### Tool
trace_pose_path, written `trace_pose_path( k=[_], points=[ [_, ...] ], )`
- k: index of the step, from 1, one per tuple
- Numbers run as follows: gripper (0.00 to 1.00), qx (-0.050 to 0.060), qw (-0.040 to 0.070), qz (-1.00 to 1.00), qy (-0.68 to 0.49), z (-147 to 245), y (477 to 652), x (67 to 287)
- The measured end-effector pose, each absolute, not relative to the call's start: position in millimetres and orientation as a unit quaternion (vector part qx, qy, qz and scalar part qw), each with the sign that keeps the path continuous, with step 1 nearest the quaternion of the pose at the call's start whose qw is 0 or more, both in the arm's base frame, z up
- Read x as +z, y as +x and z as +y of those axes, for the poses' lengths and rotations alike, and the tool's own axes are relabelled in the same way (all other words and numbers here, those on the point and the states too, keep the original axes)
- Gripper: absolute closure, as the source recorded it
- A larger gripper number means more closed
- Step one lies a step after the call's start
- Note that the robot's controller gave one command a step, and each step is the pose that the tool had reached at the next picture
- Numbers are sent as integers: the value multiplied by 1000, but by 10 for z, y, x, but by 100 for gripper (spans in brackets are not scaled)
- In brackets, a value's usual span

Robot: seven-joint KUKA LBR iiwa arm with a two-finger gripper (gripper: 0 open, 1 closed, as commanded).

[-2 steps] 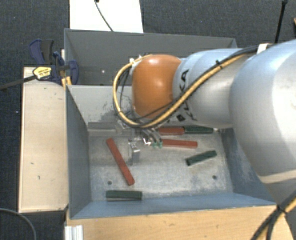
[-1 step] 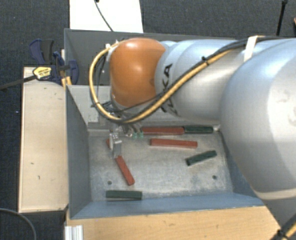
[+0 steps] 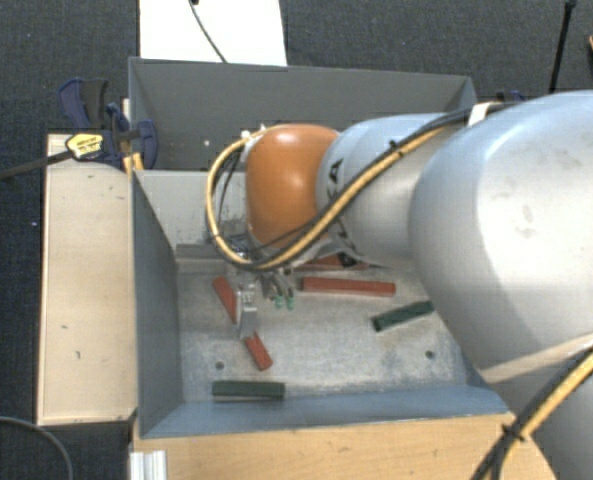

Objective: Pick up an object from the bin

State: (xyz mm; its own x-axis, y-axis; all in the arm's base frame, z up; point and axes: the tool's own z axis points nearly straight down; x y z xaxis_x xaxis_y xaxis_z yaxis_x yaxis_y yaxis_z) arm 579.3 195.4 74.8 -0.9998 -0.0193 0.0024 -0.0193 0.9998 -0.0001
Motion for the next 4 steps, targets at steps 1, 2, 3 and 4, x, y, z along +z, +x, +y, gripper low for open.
trace_pose_path(
  k=[1,2,3,4],
  points=[
    [100,-1,-1,-1000,10,1968,5807,776],
    [100,-2,-5,-1000,21,2075,5630,2062],
    [100,0,0,-996,-87,2153,5104,1882],
    [0,0,-1,-996,-87,2151,5112,1885]
  ],
)
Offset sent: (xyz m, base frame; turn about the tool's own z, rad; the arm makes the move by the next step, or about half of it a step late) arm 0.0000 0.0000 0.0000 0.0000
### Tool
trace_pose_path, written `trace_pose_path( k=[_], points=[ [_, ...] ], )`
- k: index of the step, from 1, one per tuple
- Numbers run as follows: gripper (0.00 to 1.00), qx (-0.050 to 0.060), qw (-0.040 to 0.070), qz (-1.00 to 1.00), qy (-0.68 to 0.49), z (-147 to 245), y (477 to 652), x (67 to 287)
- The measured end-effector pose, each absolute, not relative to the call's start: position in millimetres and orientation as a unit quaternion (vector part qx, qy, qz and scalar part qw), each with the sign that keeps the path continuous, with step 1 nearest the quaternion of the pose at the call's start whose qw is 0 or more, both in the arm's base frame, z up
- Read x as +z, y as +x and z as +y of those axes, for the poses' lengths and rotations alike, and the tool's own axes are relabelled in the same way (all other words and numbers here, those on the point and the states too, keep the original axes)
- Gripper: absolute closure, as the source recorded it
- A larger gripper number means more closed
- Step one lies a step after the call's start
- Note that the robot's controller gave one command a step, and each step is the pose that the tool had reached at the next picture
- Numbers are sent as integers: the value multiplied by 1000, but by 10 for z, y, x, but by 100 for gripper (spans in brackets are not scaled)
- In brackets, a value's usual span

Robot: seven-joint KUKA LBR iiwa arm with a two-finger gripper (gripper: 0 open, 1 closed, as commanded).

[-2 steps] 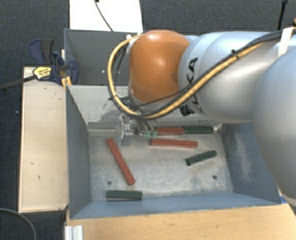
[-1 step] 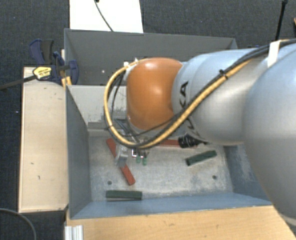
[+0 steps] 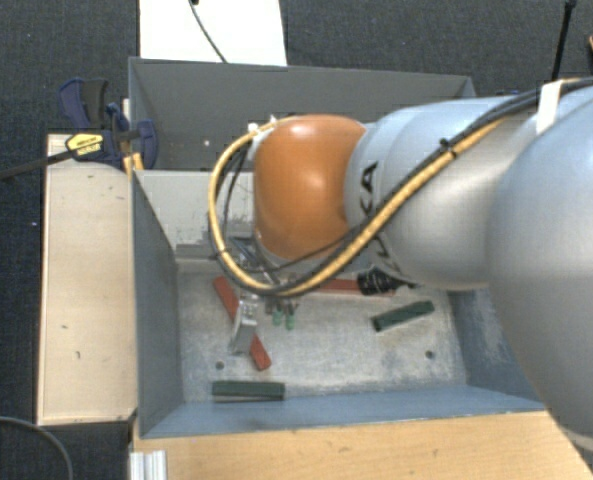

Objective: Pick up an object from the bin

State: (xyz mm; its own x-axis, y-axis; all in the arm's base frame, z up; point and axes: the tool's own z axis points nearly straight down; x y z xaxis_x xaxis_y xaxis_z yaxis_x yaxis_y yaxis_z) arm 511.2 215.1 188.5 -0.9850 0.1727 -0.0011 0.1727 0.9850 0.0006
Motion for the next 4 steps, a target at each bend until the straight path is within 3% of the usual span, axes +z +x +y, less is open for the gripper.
trace_pose_path(
  k=[1,2,3,4],
  points=[
    [0,0,-1,992,-126,1717,5269,704],
    [0,0,3,997,-75,1197,5300,1117],
    [0,1,-2,999,-36,1704,5141,706],
    [0,0,3,1000,26,1271,5476,706]
  ],
)
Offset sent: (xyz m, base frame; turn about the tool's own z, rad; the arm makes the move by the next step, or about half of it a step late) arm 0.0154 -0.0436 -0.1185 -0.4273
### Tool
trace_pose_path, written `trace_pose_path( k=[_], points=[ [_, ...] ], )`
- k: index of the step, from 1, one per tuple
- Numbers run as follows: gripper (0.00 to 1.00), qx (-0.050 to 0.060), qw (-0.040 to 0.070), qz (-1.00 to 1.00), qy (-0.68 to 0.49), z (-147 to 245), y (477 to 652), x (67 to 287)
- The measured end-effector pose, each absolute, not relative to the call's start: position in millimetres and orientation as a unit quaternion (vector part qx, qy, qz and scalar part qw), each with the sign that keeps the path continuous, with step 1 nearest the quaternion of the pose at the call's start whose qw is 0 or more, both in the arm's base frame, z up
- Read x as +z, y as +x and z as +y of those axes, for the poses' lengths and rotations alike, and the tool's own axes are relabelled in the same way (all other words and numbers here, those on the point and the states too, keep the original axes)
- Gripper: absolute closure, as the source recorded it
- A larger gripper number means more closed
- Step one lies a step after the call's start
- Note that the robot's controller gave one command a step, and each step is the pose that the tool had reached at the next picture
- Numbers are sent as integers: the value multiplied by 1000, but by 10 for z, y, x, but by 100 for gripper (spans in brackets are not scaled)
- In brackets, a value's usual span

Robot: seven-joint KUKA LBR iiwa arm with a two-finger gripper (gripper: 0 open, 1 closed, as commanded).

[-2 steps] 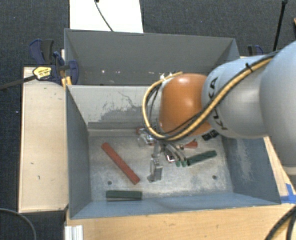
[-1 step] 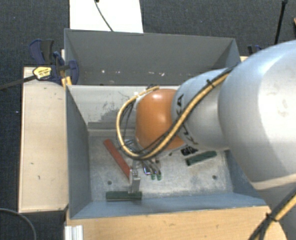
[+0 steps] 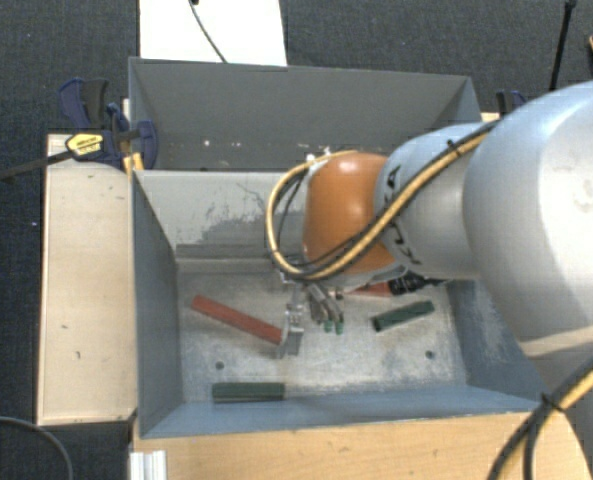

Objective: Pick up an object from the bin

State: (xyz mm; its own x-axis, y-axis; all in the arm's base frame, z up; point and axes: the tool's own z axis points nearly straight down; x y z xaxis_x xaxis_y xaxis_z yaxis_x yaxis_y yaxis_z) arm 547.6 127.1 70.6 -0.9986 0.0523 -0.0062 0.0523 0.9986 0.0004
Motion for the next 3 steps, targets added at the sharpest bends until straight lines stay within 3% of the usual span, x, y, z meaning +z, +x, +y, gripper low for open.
trace_pose_path(
  k=[1,2,3],
  points=[
    [100,1,2,1000,26,1288,5468,705],
    [100,0,4,986,-167,1169,5524,1819],
    [100,0,5,986,-165,964,5401,2674]
  ],
)
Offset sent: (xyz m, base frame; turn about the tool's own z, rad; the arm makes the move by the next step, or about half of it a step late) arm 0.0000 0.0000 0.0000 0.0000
